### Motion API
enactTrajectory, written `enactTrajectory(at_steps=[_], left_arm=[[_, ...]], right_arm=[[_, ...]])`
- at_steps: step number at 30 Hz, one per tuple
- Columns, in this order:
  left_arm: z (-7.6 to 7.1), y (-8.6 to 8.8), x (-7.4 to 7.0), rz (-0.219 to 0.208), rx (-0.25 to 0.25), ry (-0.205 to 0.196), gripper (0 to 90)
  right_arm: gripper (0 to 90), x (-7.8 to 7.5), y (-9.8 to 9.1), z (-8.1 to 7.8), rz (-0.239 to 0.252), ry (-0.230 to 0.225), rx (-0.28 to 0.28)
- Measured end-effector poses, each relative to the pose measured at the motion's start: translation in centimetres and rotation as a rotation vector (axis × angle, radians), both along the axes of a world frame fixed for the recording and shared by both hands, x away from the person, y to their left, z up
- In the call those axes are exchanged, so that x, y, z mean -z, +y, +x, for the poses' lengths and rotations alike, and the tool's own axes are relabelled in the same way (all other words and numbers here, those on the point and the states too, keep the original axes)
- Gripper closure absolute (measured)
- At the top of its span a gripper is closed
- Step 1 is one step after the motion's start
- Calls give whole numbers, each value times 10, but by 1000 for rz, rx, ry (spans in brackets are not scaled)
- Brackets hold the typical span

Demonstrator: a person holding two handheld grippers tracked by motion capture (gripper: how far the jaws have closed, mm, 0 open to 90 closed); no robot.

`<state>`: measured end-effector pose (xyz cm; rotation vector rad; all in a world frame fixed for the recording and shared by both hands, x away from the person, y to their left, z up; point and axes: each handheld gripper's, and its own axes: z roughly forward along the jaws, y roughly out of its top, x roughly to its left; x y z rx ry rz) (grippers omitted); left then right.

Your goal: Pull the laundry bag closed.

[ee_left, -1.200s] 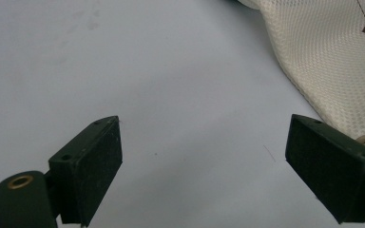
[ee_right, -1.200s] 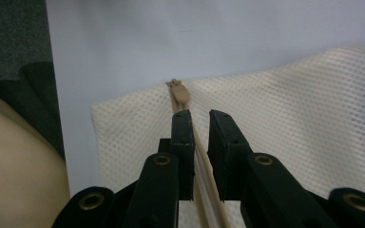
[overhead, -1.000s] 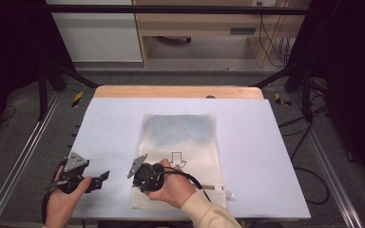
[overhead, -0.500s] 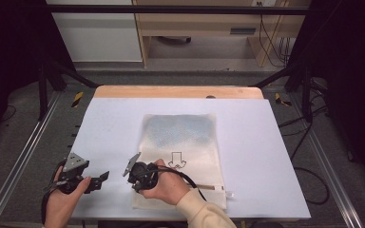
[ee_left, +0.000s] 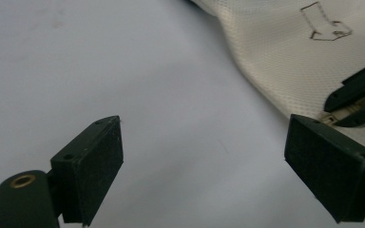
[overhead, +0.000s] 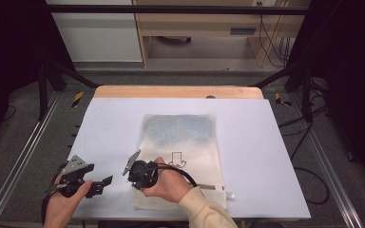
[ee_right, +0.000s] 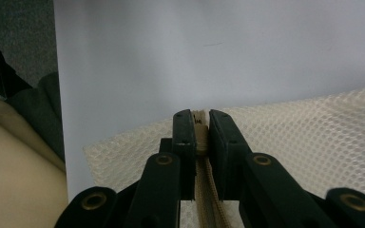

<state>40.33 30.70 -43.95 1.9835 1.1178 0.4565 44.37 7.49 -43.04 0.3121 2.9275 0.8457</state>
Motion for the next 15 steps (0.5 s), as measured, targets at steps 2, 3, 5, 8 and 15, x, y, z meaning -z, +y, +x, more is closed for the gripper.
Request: enactTrajectory(at_steps=[2,3,5,8,15], left_arm=[[-1,-1,4,17,11,3,131],[-2,0,6,11,14,11,130],[-3,2,10,-15,14,34,128],[-9,1,10,7,17,35,125],[-15,-9,11,-13,57,53,96]], right_arm=[[815,-5,0,-1,1,-8,-7],[815,-8,-1,-2,-1,-7,-8],[816,-9,-1,-2,-2,-4,-11],[816,-14,-2,-2,-18,-4,-27],[816,-15,-1,0,-16,2,-30]])
